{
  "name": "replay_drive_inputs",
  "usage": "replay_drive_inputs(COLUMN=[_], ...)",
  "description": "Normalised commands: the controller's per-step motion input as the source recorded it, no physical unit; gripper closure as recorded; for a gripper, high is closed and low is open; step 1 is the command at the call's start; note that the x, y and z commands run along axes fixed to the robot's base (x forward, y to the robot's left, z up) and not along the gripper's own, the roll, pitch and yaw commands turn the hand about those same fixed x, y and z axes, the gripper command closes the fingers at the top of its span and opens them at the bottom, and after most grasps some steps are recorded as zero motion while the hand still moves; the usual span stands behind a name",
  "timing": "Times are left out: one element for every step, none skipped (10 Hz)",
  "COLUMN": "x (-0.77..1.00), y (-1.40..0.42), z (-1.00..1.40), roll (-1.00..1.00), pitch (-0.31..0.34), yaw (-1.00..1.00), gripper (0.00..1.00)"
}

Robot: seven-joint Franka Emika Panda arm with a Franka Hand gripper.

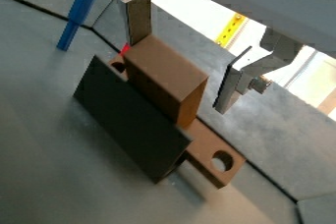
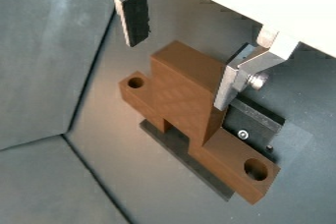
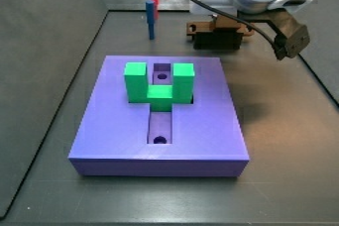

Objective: Pick up the brown object. Move up. Place the brown object on the fixture. Regrasp the brown object. Move to above the board. Insert the brown object.
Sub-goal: Regrasp the brown object.

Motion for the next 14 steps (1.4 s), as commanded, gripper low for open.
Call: replay_drive_inputs(x=[-0.01,0.07,0.0,0.0,0.02,0.0,0.06,0.18,0.16,0.14,0.14,0.15,0.12,0.06], y=[0.04,0.0,0.05,0.0,-0.04,0.0,0.0,0.0,0.0,0.0,0.01,0.03,0.03,0.03], z=[-0.21,-0.22,-0.2,-0.02,0.0,0.0,-0.06,-0.16,-0.21,-0.14,0.0,0.0,0.03,0.0], roll=[-0.22,-0.05,0.0,0.18,0.34,0.41,0.45,0.29,0.17,0.06,0.01,0.0,0.0,-0.1], pitch=[0.0,0.109,0.049,0.0,0.017,0.029,0.034,0.134,0.123,0.106,0.14,0.186,0.16,0.063], yaw=[0.13,0.08,0.14,0.37,0.35,0.32,0.16,0.0,0.0,0.0,0.0,0.0,0.0,0.0], gripper=[0.0,0.0,0.0,0.0,0.0,0.0,0.0,0.0,0.0,0.0,0.0,0.0,0.0,0.0])
